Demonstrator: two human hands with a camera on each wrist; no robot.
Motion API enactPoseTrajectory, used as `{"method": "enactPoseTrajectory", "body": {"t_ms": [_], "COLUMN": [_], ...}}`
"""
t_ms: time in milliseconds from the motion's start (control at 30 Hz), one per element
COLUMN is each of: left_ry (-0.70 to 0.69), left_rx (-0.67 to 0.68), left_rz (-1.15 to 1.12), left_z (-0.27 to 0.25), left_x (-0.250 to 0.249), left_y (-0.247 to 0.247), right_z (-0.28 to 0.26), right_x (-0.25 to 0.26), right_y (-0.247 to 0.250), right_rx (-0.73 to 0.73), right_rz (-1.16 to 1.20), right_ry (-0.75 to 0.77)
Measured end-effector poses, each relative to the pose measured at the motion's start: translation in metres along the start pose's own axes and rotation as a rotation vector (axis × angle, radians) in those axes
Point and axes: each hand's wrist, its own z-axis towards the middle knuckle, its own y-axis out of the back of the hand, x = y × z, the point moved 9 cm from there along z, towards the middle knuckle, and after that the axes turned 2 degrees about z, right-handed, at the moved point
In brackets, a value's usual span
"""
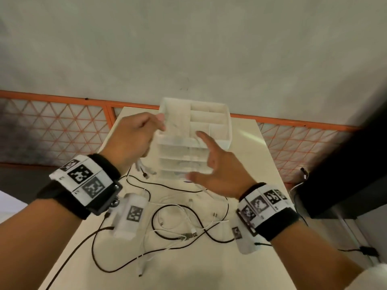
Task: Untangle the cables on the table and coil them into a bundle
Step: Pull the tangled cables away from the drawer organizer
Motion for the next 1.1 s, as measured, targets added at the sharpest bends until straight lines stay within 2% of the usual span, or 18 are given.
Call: {"method": "enactPoseTrajectory", "body": {"t_ms": [67, 133, 267, 333, 400, 467, 533, 633, 700, 900, 1000, 1100], "left_ry": [-0.067, -0.115, -0.147, -0.096, 0.025, 0.149, 0.235, 0.296, 0.247, 0.144, 0.14, 0.268], "left_rx": [0.149, 0.179, -0.108, -0.207, -0.246, -0.167, -0.04, 0.101, 0.162, 0.224, 0.291, 0.282], "left_rz": [0.015, -0.073, -0.451, -0.48, -0.376, -0.111, 0.083, 0.035, 0.013, 0.013, 0.107, 0.285], "left_z": [-0.007, -0.01, 0.007, 0.015, 0.015, 0.007, -0.003, -0.01, -0.009, -0.001, -0.005, -0.007], "left_x": [-0.023, -0.046, -0.07, -0.055, -0.023, 0.011, 0.037, 0.057, 0.048, 0.021, 0.027, 0.07], "left_y": [-0.03, -0.038, 0.022, 0.047, 0.051, 0.031, 0.001, -0.039, -0.061, -0.105, -0.121, -0.117], "right_z": [0.009, 0.018, 0.0, -0.022, -0.027, -0.015, 0.0, 0.008, 0.005, -0.006, -0.011, -0.01], "right_x": [0.017, -0.002, -0.121, -0.167, -0.175, -0.15, -0.097, -0.01, 0.032, 0.081, 0.094, 0.08], "right_y": [-0.013, -0.026, -0.05, -0.038, -0.016, 0.012, 0.042, 0.083, 0.1, 0.1, 0.112, 0.135], "right_rx": [-0.124, -0.194, 0.02, 0.026, -0.069, -0.213, -0.345, -0.488, -0.509, -0.393, -0.469, -0.587], "right_rz": [0.082, 0.016, -0.262, -0.316, -0.308, -0.233, -0.197, -0.092, 0.018, 0.375, 0.472, 0.504], "right_ry": [0.072, -0.007, -0.443, -0.606, -0.641, -0.529, -0.329, 0.001, 0.151, 0.3, 0.381, 0.342]}}
